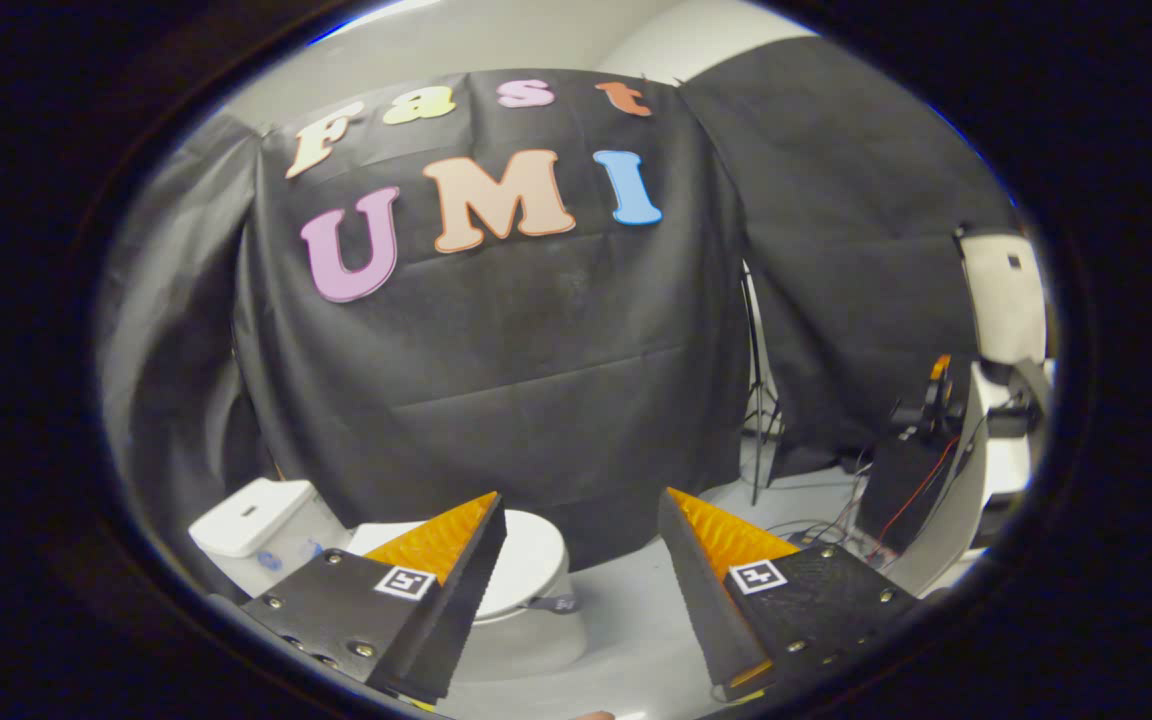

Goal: Open the toilet lid.

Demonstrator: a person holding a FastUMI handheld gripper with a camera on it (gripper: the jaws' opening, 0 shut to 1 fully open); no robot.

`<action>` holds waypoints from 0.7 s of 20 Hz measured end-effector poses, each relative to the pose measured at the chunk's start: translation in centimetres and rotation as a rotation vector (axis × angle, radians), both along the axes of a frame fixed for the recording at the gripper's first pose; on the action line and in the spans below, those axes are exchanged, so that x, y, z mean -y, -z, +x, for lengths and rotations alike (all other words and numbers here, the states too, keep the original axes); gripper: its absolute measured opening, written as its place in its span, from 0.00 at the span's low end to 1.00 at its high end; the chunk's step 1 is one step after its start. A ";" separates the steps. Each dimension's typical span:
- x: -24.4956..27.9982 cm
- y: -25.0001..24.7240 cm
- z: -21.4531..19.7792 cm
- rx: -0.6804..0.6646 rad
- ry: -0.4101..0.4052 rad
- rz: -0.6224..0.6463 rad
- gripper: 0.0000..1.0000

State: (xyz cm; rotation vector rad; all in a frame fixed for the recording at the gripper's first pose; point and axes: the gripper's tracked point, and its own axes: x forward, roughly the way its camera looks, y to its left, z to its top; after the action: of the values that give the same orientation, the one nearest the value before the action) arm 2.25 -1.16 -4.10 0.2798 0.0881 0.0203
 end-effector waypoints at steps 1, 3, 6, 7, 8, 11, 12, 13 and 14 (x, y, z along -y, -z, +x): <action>0.3 1.0 0.5 -0.008 0.002 0.051 0.90; 1.0 3.1 1.7 -0.021 0.027 0.143 0.90; 1.1 6.7 3.3 -0.043 0.062 0.293 0.87; 1.2 8.5 3.7 -0.059 0.080 0.343 0.84; 1.3 10.0 4.2 -0.072 0.099 0.391 0.83; 0.3 15.2 5.3 -0.124 0.141 0.540 0.81; -0.4 17.1 5.5 -0.142 0.146 0.588 0.81; -1.0 18.9 5.7 -0.155 0.152 0.631 0.81; -1.8 20.5 6.1 -0.172 0.153 0.675 0.81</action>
State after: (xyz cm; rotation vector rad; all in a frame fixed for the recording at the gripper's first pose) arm 8.34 0.63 -24.60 0.9622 0.2304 -0.1293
